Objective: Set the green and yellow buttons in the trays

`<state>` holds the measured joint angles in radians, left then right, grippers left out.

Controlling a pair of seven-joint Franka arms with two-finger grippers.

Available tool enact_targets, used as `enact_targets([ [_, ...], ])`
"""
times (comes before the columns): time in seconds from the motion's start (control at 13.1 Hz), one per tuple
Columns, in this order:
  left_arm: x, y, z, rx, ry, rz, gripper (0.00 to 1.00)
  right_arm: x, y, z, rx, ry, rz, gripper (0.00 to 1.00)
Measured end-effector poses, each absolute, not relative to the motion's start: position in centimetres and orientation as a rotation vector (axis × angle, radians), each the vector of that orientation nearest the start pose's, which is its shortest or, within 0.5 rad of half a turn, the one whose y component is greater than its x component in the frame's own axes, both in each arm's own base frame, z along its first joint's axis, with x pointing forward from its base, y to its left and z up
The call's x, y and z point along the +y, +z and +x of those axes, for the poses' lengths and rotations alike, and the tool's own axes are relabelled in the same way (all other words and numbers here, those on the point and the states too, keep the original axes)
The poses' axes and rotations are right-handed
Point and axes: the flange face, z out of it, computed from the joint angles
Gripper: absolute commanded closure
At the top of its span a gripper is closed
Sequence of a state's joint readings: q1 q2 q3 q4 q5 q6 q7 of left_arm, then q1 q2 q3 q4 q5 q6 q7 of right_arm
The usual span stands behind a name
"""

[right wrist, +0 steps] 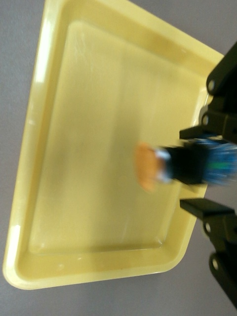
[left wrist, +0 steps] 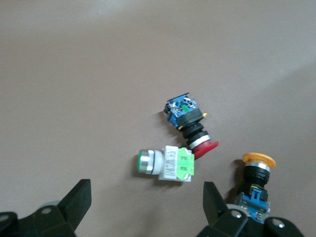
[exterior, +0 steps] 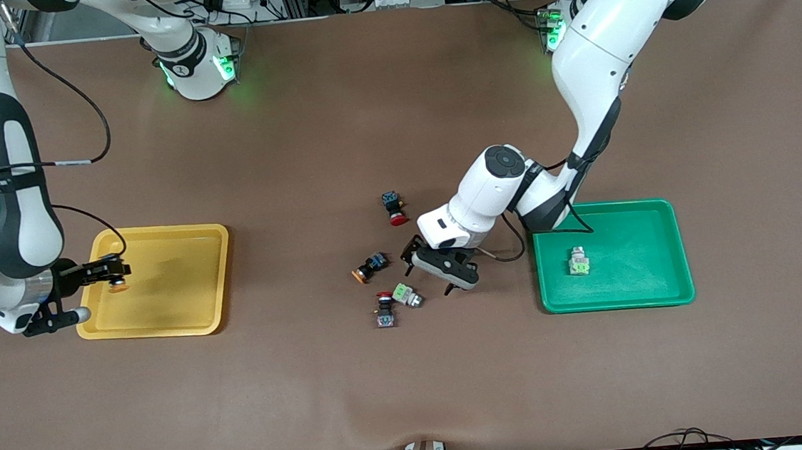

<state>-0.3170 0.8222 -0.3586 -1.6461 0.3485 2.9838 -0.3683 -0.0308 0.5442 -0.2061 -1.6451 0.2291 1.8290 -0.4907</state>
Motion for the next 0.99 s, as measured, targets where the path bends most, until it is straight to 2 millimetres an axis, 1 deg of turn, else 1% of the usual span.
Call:
enact_targets([
  [0.15,-44.0,20.9,57.4,0.775,-0.863,-3.325,0.0,-11.6,27.9,63.2,-0.326,0.409,-2.871,0.0],
  [0.23,-44.4,20.3,57.1,0.786,-0.871,-3.325,0.0,-12.2,27.8,63.2,-0.381,0.399,-2.86,0.0],
  [0.38,-45.0,19.4,57.0,0.818,-0.9,-3.29,0.0,-14.1,27.4,63.2,-0.454,0.377,-2.84,0.0],
  [0.46,-45.2,19.1,57.0,0.831,-0.919,-3.27,0.0,-14.6,27.4,63.3,-0.468,0.368,-2.838,0.0],
  [0.53,-45.4,18.9,57.2,0.838,-0.936,-3.259,0.0,-14.5,27.4,63.5,-0.48,0.362,-2.836,0.0],
  [0.61,-45.5,18.8,57.4,0.838,-0.952,-3.255,0.0,-13.9,27.5,63.7,-0.492,0.354,-2.83,0.0],
  [0.68,-45.4,18.6,57.7,0.833,-0.978,-3.253,0.0,-12.7,27.7,64.1,-0.504,0.34,-2.818,0.0],
  [0.84,-45.4,17.4,57.9,0.834,-1.018,-3.255,0.0,-9.8,28.0,64.9,-0.477,0.316,-2.789,0.0],
  [0.91,-45.5,16.8,57.9,0.837,-1.022,-3.253,0.0,-7.7,27.9,65.2,-0.439,0.312,-2.776,0.0],
  [0.99,-45.7,16.4,57.8,0.844,-1.024,-3.251,0.0,-5.1,27.7,65.5,-0.393,0.322,-2.767,0.0],
])
